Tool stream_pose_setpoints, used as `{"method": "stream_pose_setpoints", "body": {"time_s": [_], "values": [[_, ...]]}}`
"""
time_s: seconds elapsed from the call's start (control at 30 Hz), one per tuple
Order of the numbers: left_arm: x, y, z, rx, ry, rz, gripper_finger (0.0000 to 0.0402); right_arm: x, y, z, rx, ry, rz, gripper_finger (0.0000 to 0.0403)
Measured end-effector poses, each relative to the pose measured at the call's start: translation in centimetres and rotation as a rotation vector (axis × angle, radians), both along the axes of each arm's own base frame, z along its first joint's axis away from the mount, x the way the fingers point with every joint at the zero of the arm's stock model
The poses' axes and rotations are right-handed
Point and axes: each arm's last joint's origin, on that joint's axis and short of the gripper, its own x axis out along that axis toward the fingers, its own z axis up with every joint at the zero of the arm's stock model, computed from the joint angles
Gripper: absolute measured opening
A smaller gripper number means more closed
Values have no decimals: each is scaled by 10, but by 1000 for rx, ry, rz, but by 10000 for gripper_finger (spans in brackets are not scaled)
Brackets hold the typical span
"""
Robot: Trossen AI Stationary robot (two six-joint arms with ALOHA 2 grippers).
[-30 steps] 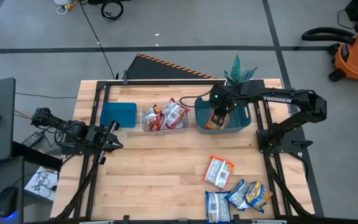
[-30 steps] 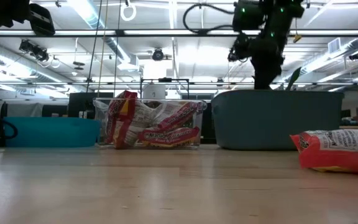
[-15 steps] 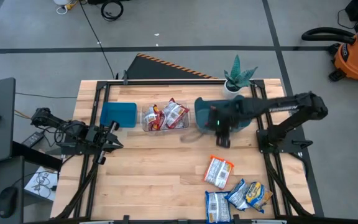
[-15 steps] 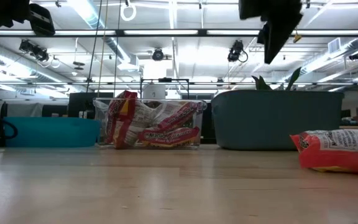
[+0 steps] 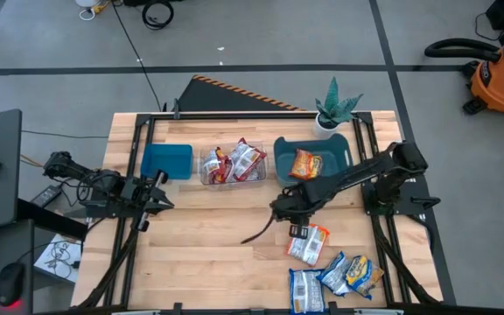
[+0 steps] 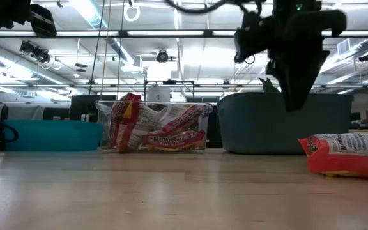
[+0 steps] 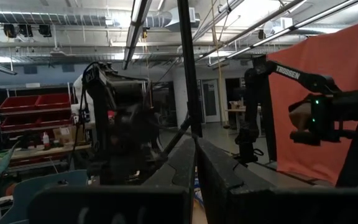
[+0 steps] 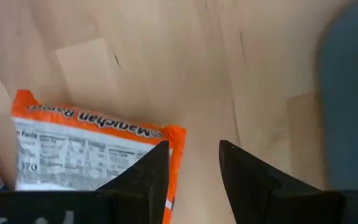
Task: Sort Maruchan noodles
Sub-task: Put the orange noodle pack into the green bin
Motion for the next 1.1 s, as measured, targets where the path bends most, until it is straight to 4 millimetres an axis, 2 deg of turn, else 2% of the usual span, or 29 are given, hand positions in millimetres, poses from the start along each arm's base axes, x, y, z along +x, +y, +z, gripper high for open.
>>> {"method": "stream_pose_setpoints", "body": {"time_s": [0.17, 0.33, 0.57, 0.77, 1.1], "values": [[0, 0, 0, 0, 0, 0, 23, 9, -5, -13, 55, 21, -58, 146], [0, 0, 0, 1, 1, 0, 23, 12, -1, -29, 40, 74, -65, 146], [0, 0, 0, -5, 1, -2, 23, 8, 2, -34, 13, 134, -72, 146], [0, 0, 1, -166, 47, -65, 23, 4, 3, -39, 2, 157, -83, 146], [0, 0, 0, -186, 60, -74, 23, -3, 4, -55, 33, 157, -116, 136]]}}
